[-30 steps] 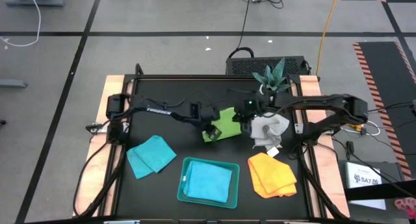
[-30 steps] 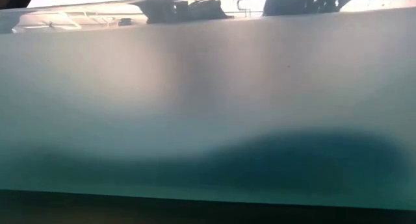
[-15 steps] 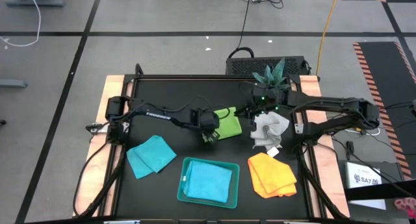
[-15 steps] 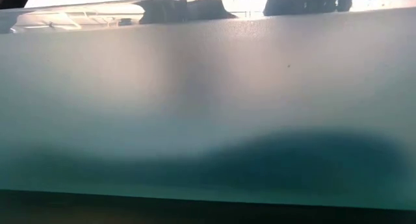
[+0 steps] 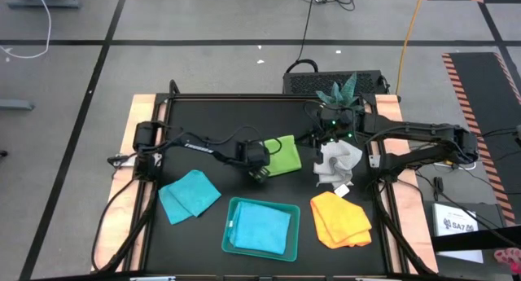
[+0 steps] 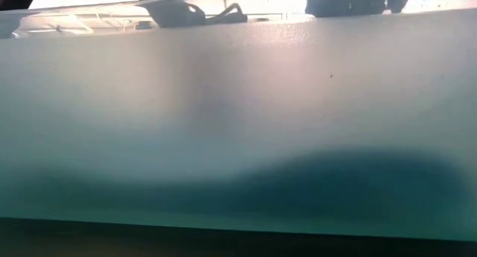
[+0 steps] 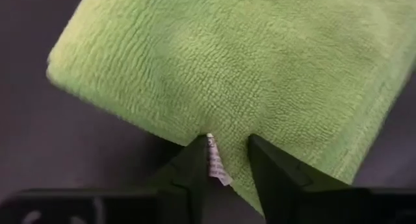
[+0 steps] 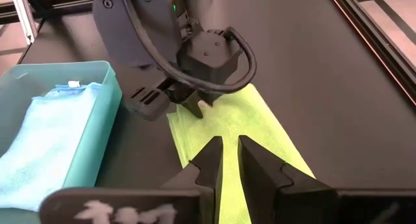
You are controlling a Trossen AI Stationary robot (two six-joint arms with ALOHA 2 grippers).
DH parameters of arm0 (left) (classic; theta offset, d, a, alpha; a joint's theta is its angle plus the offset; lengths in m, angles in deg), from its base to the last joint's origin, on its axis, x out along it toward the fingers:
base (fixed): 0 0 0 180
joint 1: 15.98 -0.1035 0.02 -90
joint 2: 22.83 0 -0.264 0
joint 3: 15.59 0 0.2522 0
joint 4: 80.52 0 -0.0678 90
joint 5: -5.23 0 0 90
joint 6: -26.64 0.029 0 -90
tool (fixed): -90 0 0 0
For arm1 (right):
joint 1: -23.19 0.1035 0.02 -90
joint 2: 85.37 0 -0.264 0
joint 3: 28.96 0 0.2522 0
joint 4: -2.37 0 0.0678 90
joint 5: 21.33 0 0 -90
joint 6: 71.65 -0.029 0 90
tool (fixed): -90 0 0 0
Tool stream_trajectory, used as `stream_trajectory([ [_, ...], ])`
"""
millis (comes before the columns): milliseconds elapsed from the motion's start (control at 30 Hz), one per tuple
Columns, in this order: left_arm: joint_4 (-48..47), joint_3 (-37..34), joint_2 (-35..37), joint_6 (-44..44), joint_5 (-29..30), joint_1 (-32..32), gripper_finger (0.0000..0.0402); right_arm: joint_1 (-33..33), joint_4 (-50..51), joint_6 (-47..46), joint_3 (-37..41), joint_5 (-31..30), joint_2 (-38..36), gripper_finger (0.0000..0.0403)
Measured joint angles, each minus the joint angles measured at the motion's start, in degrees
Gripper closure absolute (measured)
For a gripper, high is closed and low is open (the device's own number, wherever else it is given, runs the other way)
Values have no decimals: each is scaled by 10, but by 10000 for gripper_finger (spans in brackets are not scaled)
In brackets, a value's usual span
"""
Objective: Fold microfiber towels
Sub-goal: Put the folded green microfiber cloth into the green transparent bin
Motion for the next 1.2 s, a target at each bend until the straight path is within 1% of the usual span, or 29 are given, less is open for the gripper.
stream_trajectory([
  [100, 17, -8, 1, 0, -5, 4, 323, 0, 0, 0, 0, -13, 0, 365],
  [200, 19, -6, 3, 10, 0, 5, 350, 0, 0, 0, 0, -14, 0, 365],
  [267, 22, -1, 7, 27, 3, 3, 364, 0, 1, 0, 0, -14, 0, 365],
  [367, 24, 16, 32, 51, 3, -3, 377, 0, 2, 0, 4, -14, 3, 365],
  [500, 27, 35, 72, 95, 16, -6, 382, -1, 4, 0, 26, -28, 12, 365],
  [633, 28, 39, 119, 123, 43, -6, 373, -1, -13, -10, 46, -29, 28, 365],
  [700, 13, 39, 133, 127, 57, -8, 368, -1, -29, -15, 54, -27, 37, 365],
  [833, 1, 38, 132, 126, 59, -9, 368, -1, -38, -15, 55, -26, 40, 365],
  [1033, -4, 37, 121, 131, 55, -9, 394, -1, -67, -27, 54, -24, 28, 365],
  [1133, -1, 38, 123, 128, 55, -10, 389, -1, -65, -30, 54, -21, 25, 365],
  [1200, -8, 38, 123, 126, 54, -11, 384, -1, -61, -34, 54, -9, 25, 365],
])
